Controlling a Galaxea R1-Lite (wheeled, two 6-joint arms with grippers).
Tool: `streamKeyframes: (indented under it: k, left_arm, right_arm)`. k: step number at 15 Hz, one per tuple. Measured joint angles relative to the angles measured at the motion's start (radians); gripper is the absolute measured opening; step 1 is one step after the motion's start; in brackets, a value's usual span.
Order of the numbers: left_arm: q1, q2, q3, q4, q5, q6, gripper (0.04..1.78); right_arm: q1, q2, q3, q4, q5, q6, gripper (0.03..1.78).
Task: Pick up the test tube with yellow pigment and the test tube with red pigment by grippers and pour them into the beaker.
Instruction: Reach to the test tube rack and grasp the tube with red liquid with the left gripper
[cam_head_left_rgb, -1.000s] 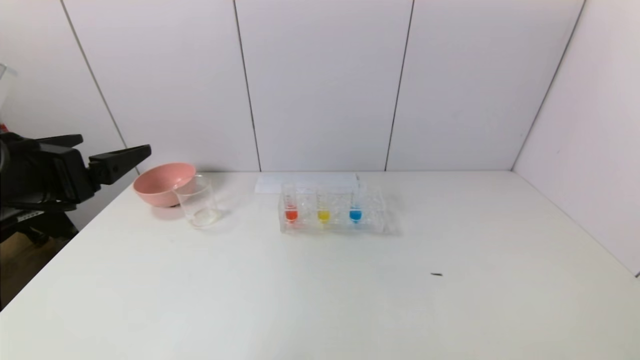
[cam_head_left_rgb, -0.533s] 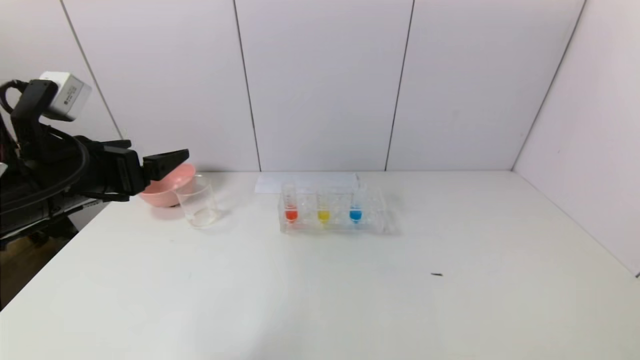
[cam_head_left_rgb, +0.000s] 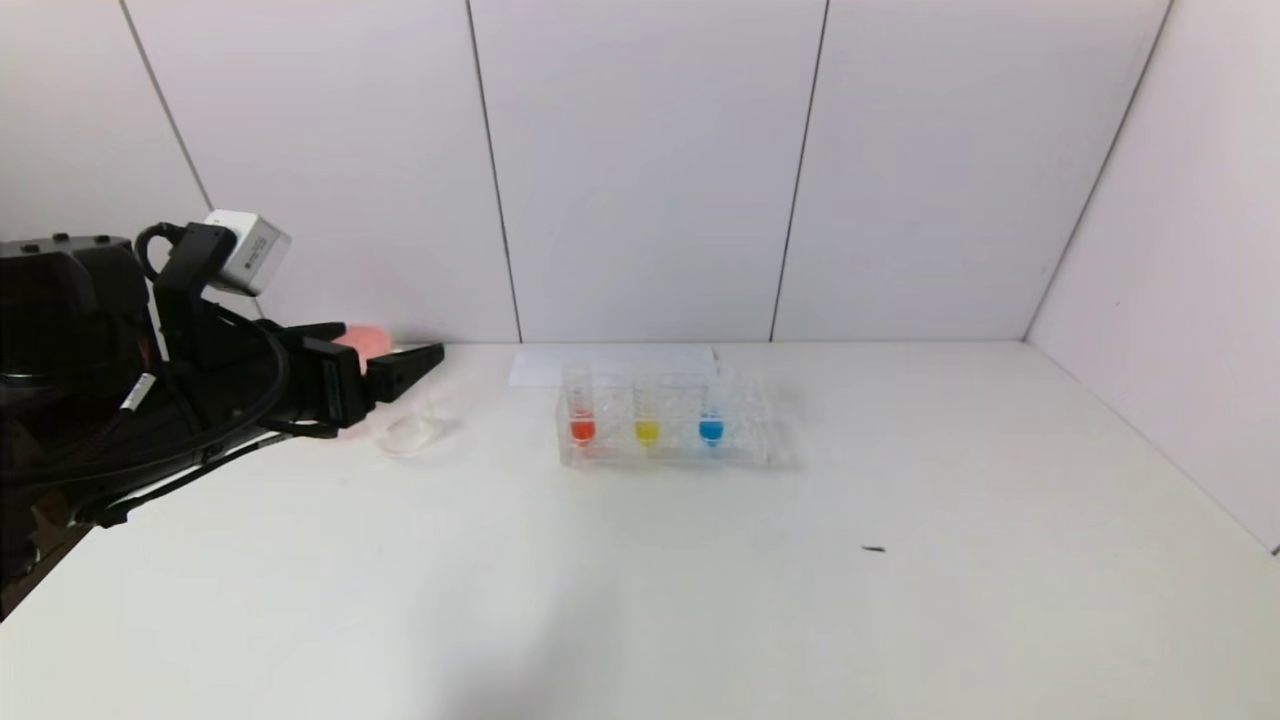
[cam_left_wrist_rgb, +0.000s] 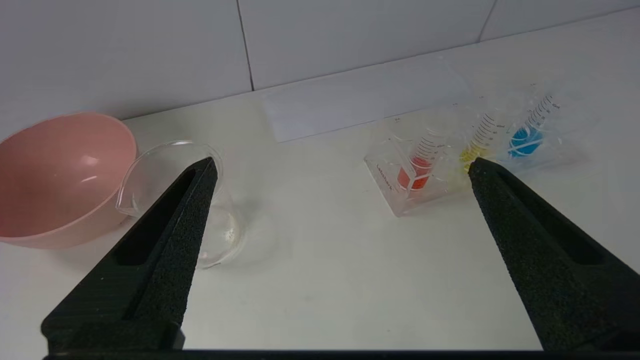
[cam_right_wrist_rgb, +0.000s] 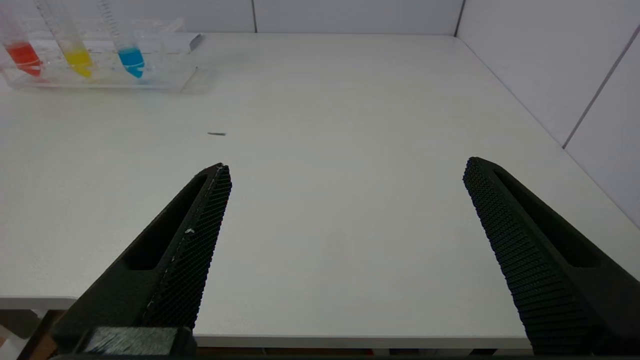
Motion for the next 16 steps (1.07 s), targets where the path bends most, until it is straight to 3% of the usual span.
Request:
streamKeyframes:
  k: [12, 16]
  left_arm:
    - [-0.129, 0.165, 0.028, -0.200, 0.019, -0.024, 1.76]
    - [-0.200, 0.231, -0.004, -0.214, 0.161, -0.031, 1.76]
  right_arm:
    - [0.000, 0.000, 0.000, 0.000, 0.000, 0.000, 1.70]
    - [0.000, 0.000, 0.000, 0.000, 0.000, 0.000, 1.70]
